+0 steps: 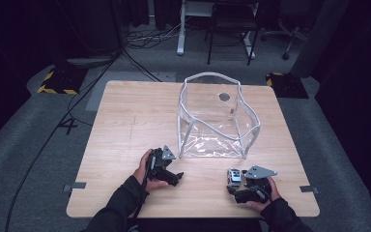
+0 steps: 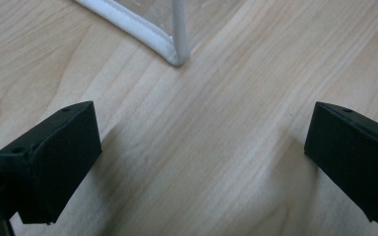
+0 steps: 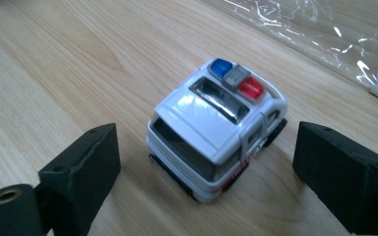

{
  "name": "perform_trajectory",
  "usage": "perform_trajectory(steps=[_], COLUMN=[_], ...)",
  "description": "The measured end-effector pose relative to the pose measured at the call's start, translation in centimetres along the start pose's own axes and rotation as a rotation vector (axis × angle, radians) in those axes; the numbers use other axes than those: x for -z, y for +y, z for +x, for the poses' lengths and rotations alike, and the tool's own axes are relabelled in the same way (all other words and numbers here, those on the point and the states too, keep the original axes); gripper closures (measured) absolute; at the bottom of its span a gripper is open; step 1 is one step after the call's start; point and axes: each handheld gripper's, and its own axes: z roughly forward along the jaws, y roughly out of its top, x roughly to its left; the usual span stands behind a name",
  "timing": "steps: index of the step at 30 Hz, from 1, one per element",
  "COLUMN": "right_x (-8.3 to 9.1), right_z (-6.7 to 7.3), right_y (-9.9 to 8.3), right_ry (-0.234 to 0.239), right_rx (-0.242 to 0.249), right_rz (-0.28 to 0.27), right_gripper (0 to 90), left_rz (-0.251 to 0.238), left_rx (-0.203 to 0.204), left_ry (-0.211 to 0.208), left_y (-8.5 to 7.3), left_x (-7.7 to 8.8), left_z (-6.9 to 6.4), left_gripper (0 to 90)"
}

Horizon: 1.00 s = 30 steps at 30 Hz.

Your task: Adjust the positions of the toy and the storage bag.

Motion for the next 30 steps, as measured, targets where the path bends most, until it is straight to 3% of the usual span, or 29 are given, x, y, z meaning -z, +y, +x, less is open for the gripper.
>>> perform_trajectory(steps=[2, 5, 10, 11, 13, 17, 20, 23, 30], right_x=[-0.2, -0.5, -0.5, -0.4, -0.4, -0.4, -0.4, -0.3, -0.3], right_z=[0.0, 0.0, -0.1, -0.1, -0.1, -0.1, -0.1, -0.1, -0.1], right_y=[0.2, 0.4, 0.4, 0.4, 0.4, 0.3, 0.3, 0.3, 0.2], right_ry=[-0.003, -0.013, -0.009, -0.009, -0.006, -0.002, -0.001, 0.001, 0.001], right_rx=[-0.003, -0.013, -0.012, -0.009, -0.008, -0.01, -0.009, -0.009, -0.003], right_rz=[0.001, 0.0, 0.001, 0.001, 0.001, -0.003, -0.006, -0.003, -0.006], right_gripper=[10.0, 10.0, 10.2, 10.2, 10.2, 10.2, 10.3, 10.3, 10.5], left_rz=[-0.012, -0.037, -0.051, -0.065, -0.085, -0.094, -0.124, -0.172, -0.171], left_rx=[0.005, 0.016, 0.029, 0.013, 0.041, 0.031, 0.027, 0.003, 0.004], left_ry=[0.008, 0.021, 0.035, 0.057, 0.047, 0.052, 0.064, 0.042, 0.031], left_y=[0.4, 1.0, 1.8, 2.0, 2.2, 2.3, 2.1, 1.9, 1.8], left_x=[-0.3, -0.7, -1.4, -1.4, -1.6, -1.6, -1.4, -1.0, -1.0], left_z=[0.1, 0.3, 0.3, 0.4, 0.4, 0.5, 0.5, 0.3, 0.5], left_gripper=[3.3, 15.0, 18.2, 23.8, 41.5, 53.3, 68.1, 84.1, 86.9])
